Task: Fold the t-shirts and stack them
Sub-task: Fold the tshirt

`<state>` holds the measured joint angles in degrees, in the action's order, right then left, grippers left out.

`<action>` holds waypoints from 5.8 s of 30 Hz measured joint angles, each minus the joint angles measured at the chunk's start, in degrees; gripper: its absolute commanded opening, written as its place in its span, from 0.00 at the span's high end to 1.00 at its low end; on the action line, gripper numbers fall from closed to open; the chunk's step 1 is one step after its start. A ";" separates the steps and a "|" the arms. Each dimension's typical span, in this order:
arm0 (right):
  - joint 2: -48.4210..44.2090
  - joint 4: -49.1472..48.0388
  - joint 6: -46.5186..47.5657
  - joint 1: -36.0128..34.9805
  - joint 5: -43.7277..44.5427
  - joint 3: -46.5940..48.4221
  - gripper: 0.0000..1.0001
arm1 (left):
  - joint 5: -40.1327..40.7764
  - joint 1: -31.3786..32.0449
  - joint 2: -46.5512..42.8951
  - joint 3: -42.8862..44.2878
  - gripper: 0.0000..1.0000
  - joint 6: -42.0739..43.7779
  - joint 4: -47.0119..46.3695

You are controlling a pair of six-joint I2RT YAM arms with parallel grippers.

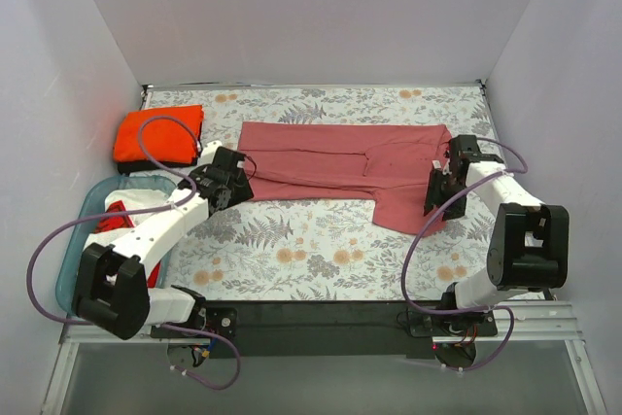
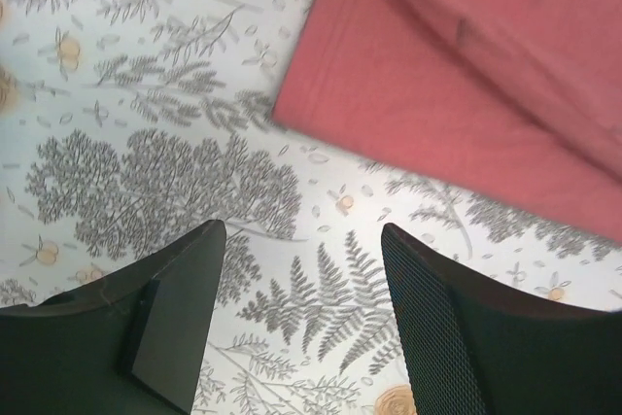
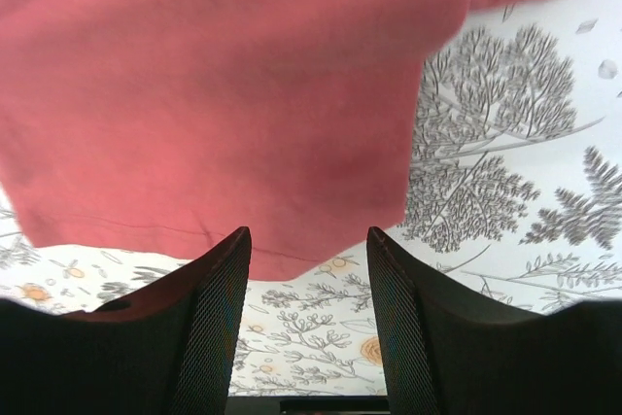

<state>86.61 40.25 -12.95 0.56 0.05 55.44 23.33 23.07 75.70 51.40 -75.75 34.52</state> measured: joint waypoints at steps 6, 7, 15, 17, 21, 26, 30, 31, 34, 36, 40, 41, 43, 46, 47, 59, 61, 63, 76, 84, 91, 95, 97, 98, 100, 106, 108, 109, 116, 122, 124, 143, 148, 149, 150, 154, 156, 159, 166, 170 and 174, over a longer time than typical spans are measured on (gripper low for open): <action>-0.11 -2.25 -1.60 -0.02 0.26 -5.75 0.44 | -0.15 0.26 -5.95 -9.14 0.37 -2.23 -1.22; -0.11 -2.80 -1.84 -0.09 0.35 -6.27 0.45 | -0.11 0.26 -6.32 -9.97 0.37 -2.47 -1.68; -0.13 -6.08 -2.27 -0.85 2.34 -8.31 0.98 | 0.35 0.26 -6.58 -11.28 0.37 -2.69 -4.85; -0.15 -6.40 -2.62 -1.62 2.40 -8.22 0.99 | 0.85 0.26 -6.58 -11.28 0.37 -2.69 -5.25; -0.04 -5.14 -2.69 -2.25 2.12 -5.05 0.99 | 1.40 0.26 -6.60 -11.28 0.38 -2.69 -5.73; 3.80 -4.28 -2.71 -2.23 1.16 8.70 0.99 | 1.75 0.26 -6.60 -11.28 0.38 -2.69 -5.88; 10.34 -4.61 -2.71 -2.23 -0.13 20.35 0.99 | 2.32 0.26 -6.80 -11.28 0.38 -2.71 -5.88; 11.78 -4.83 -2.69 -2.23 -0.31 22.36 0.99 | 2.51 0.26 -6.93 -11.28 0.38 -2.69 -5.88; 17.73 -4.92 -2.58 -2.21 -0.83 29.40 0.99 | 2.89 0.26 -7.02 -11.28 0.38 -2.69 -5.88; 21.33 -4.72 -2.45 -2.12 -1.25 33.09 0.99 | 2.99 0.26 -6.91 -11.28 0.38 -2.71 -5.88; 27.56 -4.57 -2.21 -1.90 -2.08 39.50 0.99 | 3.10 0.26 -5.99 -11.28 0.38 -2.71 -5.88; 28.81 -4.57 -2.23 -1.79 -2.25 40.76 0.99 | 3.08 0.26 -5.70 -11.28 0.38 -2.69 -5.86; 31.21 -4.26 -2.38 -1.62 -2.69 43.28 0.99 | 3.08 0.26 -5.38 -11.28 0.38 -2.71 -5.86; 34.62 -4.22 -3.34 -1.03 -3.85 47.01 0.93 | 3.08 0.26 -4.90 -11.28 0.38 -2.71 -5.86; 35.74 -4.31 -3.76 -0.72 -4.48 48.19 0.87 | 3.08 0.26 -4.63 -11.28 0.38 -2.69 -5.86; 37.20 -5.70 -6.82 2.95 -7.15 47.71 0.49 | 2.67 -0.20 -2.51 -11.04 0.38 -3.23 -5.79; 32.57 -7.56 -6.82 4.31 -7.89 40.68 0.49 | 2.05 -0.92 -1.20 -9.90 0.38 -3.69 -5.53; 26.80 -9.07 -6.95 6.60 -9.01 32.76 0.46 | 1.31 -1.95 0.66 -8.11 0.38 -4.22 -5.51; 2.97 -28.28 -14.88 25.70 -21.35 -9.38 0.34 | -5.49 -11.43 12.76 -2.43 0.37 -7.76 -4.79; 5.46 -37.86 -18.43 25.70 -26.10 -12.41 0.35 | -8.76 -11.45 17.99 2.03 0.39 -8.50 -5.20; 6.78 -42.36 -19.45 25.73 -27.93 -13.05 0.36 | -11.67 -11.50 18.29 2.86 0.38 -9.42 -5.60; 7.06 -43.50 -19.69 25.73 -28.33 -13.29 0.37 | -12.74 -11.47 15.37 1.55 0.38 -10.88 -5.68; 7.26 -44.00 -19.80 25.73 -28.39 -13.38 0.37 | -12.85 -11.50 14.32 1.51 0.38 -11.61 -5.92; 7.26 -44.37 -19.85 25.73 -28.37 -13.55 0.37 | -12.87 -11.50 14.21 1.51 0.38 -11.85 -6.32; 7.26 -45.09 -19.93 25.73 -28.46 -13.90 0.37 | -12.87 -11.50 14.71 1.51 0.39 -12.33 -6.67; 7.26 -46.60 -20.09 25.75 -28.39 -14.62 0.43 | -12.81 -11.50 18.51 2.19 0.56 -13.60 -7.82; 7.37 -46.77 -19.96 25.86 -27.96 -14.75 0.51 | -12.57 -11.50 18.80 2.32 0.65 -13.90 -7.80; 7.54 -46.82 -19.87 25.88 -27.65 -14.75 0.58 | -12.33 -11.50 18.99 2.32 0.78 -14.01 -7.78; 9.90 -47.45 -19.85 26.49 -27.32 -14.73 0.99 | -11.69 -11.52 18.60 1.09 1.00 -15.06 -7.96; 7.69 -45.31 -19.56 28.26 -25.70 -15.85 0.99 | -12.50 -11.41 11.65 -5.29 1.00 -18.01 -4.87; 4.85 -42.05 -18.73 29.70 -23.63 -17.00 0.99 | -13.51 -11.32 7.10 -8.68 1.00 -19.12 -1.86; -15.34 -30.71 -11.19 29.14 -12.20 -21.53 0.53 | -14.99 -11.34 -14.01 -9.60 0.58 -17.38 9.05; -17.97 -36.22 -11.72 23.41 -17.14 -22.36 0.53 | -15.65 -10.84 -6.21 -6.88 0.64 -12.33 1.79; -16.90 -37.33 -11.74 22.08 -18.67 -22.05 0.55 | -16.22 -10.67 -4.11 -6.62 0.65 -11.34 0.15; -15.21 -38.25 -11.72 20.87 -20.13 -21.57 0.55 | -16.41 -10.47 -2.36 -6.54 0.65 -10.88 -0.48; -7.26 -40.83 -11.37 15.80 -24.63 -20.17 0.56 | -16.74 -9.55 3.82 -5.60 0.64 -8.98 -2.78; -5.03 -41.48 -11.21 13.66 -25.83 -20.35 0.56 | -16.63 -9.20 5.70 -4.87 0.64 -8.15 -3.32; -3.04 -43.19 -11.04 12.17 -27.12 -20.44 0.57 | -16.39 -8.76 8.07 -4.11 0.66 -7.50 -4.52; -0.09 -45.75 -10.88 12.07 -26.18 -21.20 0.57 | -15.65 -8.28 10.14 -4.04 0.85 -7.23 -5.57; 0.26 -47.04 -11.47 12.17 -26.08 -21.51 0.57 | -14.69 -8.26 10.25 -4.17 1.00 -7.72 -5.73; 0.74 -48.19 -12.41 12.55 -26.12 -21.73 0.57 | -12.46 -8.24 10.27 -4.92 1.00 -8.76 -5.31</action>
<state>87.35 -7.94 -25.36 13.10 -26.06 33.71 10.87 14.83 85.97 46.48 -84.51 29.21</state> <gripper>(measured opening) 0.427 0.007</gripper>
